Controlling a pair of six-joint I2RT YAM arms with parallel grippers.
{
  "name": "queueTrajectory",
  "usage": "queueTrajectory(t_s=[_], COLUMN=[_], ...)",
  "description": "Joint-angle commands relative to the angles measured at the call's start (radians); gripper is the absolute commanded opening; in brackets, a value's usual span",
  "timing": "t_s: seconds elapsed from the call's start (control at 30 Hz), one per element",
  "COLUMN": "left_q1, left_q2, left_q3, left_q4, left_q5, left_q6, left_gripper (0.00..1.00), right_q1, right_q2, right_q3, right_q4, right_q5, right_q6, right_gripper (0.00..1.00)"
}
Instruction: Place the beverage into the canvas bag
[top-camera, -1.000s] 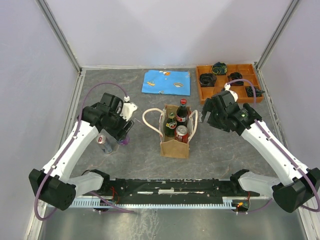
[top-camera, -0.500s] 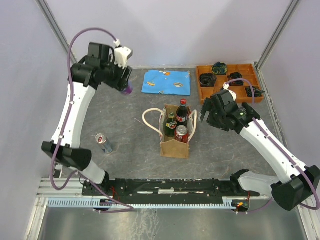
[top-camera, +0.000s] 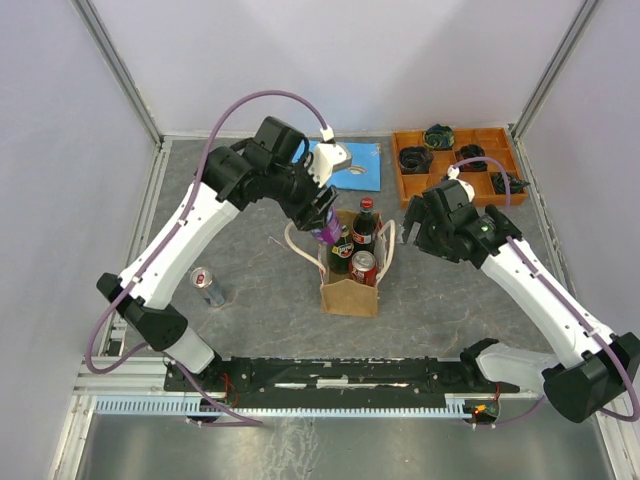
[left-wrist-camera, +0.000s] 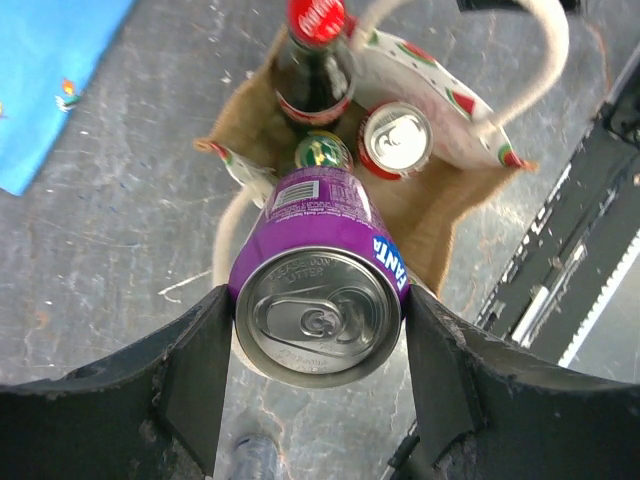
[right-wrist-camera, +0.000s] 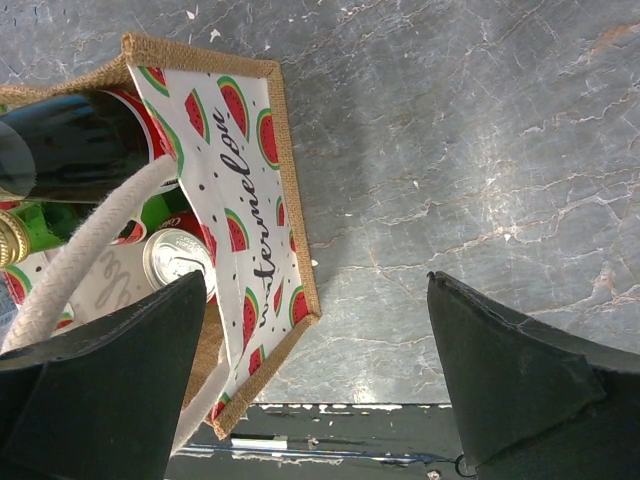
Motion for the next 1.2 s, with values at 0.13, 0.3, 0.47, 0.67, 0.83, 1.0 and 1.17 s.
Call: queueTrajectory(t_s=[0.13,0.3,0.47,0.67,0.83,1.0,1.17], left_q1=[-0.088,-0.113,-0.128,-0.132,-0.133,-0.139,-0.15], left_q2=[-0.133,-0.144,-0.141,-0.141,-0.146,-0.155,-0.133], left_q3=[-0.139,-0.23,-0.299,-0.396,-0.477,-0.56,-0.596], left_q4=[0.145,0.218,0.292,0.365,0.388,0.422,0.459], left_q5=[0.086,0.086,0.096,0.083,0.079,0.064,0.052], left_q6=[-0.032,-0.031,-0.033,-0.031,-0.016,0.0,-0.002], left_gripper=[0.03,0.03,0.03,0.03,0.03,0.03,0.03], right_q1=[-0.009,-0.009,-0.009,-0.01,-0.01,-0.01,-0.011], right_q2=[-0.031,-0.045,-0.05,-0.062,-0.073,-0.074,-0.078], right_q3=[0.001,0.002,0.007,0.006,0.001,0.002,0.003], right_q4=[0.004,-0.005,-0.016,-0.029,-0.035,-0.036,-0.039], right_q5=[0.007,0.015,0.019,0.029,0.037,0.039,0.042], right_q6=[-0.007,-0.006,-0.005,-0.004,-0.002,-0.001,-0.001], right_gripper=[0.99,0.99,0.99,0.99,0.99,0.99,0.99])
